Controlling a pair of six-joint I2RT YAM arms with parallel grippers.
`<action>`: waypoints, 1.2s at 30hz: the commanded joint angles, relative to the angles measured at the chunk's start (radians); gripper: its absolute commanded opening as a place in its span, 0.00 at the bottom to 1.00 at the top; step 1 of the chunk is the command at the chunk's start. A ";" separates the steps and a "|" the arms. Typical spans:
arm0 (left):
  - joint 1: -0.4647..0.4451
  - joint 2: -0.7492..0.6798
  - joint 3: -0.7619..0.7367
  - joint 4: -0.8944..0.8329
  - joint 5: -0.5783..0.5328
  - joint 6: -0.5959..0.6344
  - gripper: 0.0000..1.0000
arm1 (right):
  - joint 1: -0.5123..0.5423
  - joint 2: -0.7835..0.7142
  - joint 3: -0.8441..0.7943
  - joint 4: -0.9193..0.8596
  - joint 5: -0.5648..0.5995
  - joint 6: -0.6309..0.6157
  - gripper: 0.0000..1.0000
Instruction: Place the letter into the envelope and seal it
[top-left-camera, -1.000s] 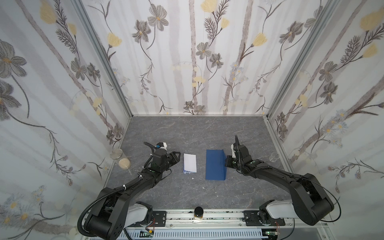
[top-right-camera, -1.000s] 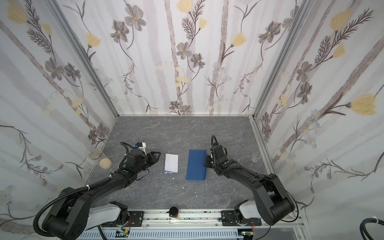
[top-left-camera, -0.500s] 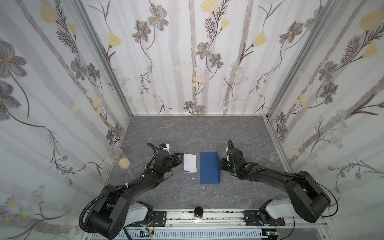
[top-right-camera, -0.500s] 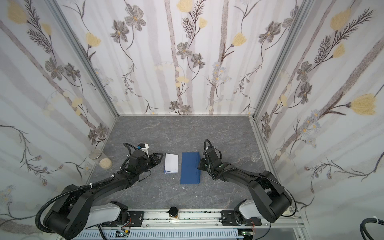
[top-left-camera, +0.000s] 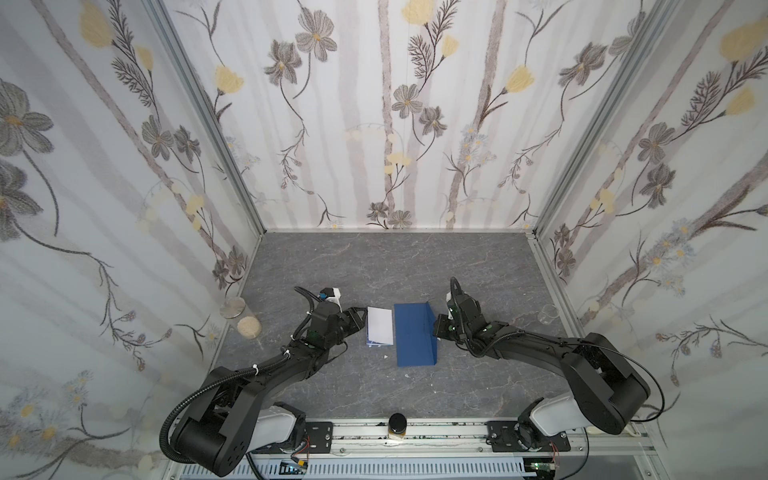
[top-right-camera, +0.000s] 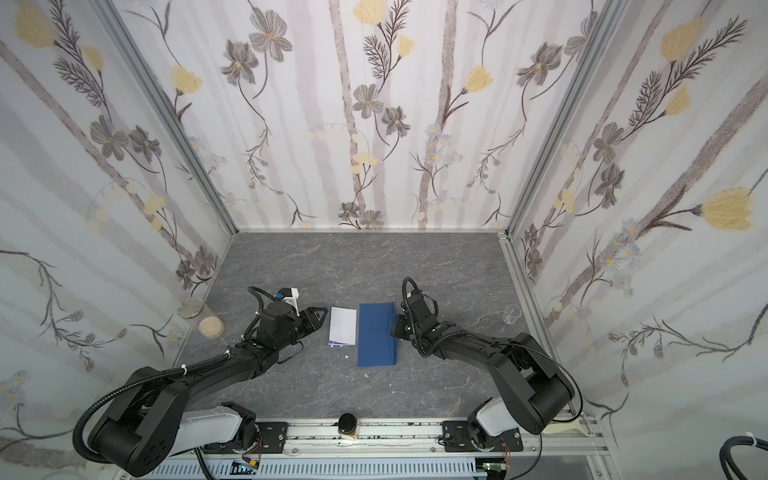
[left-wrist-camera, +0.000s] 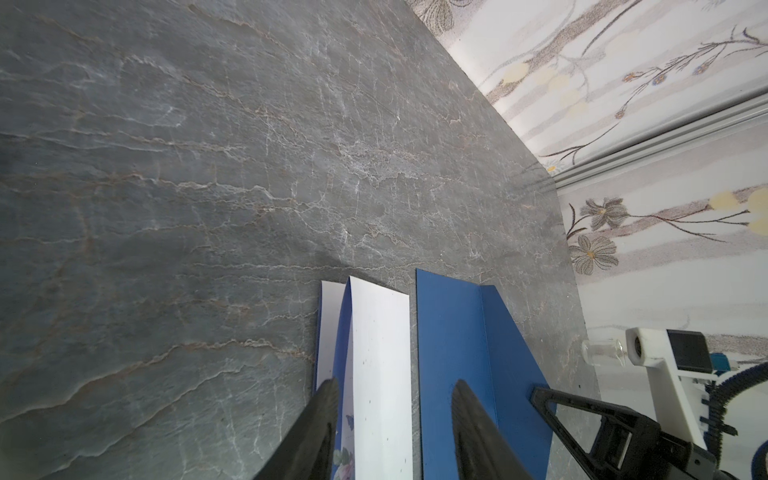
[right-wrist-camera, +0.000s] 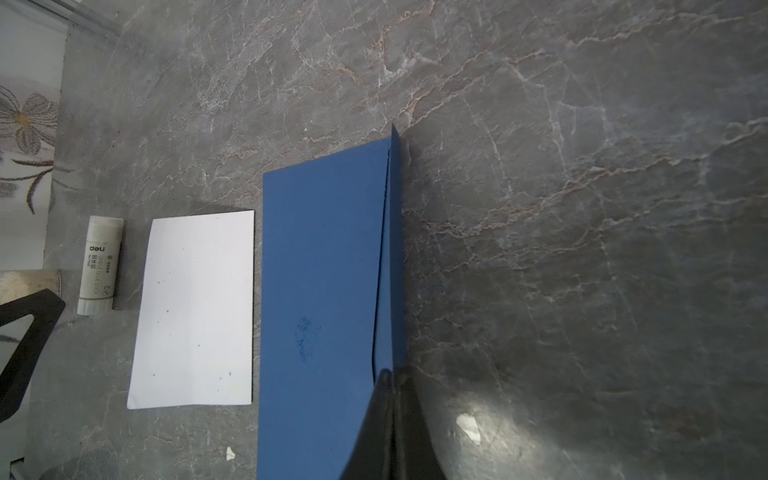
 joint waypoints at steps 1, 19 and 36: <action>0.000 0.007 0.002 0.026 -0.010 -0.007 0.46 | 0.003 0.014 0.016 0.030 0.012 -0.003 0.00; -0.001 0.015 -0.002 0.031 -0.006 0.002 0.46 | 0.007 0.018 0.034 0.014 0.023 -0.010 0.31; 0.063 0.101 0.083 -0.009 0.198 0.093 0.64 | -0.033 -0.105 0.058 -0.033 -0.042 -0.086 0.47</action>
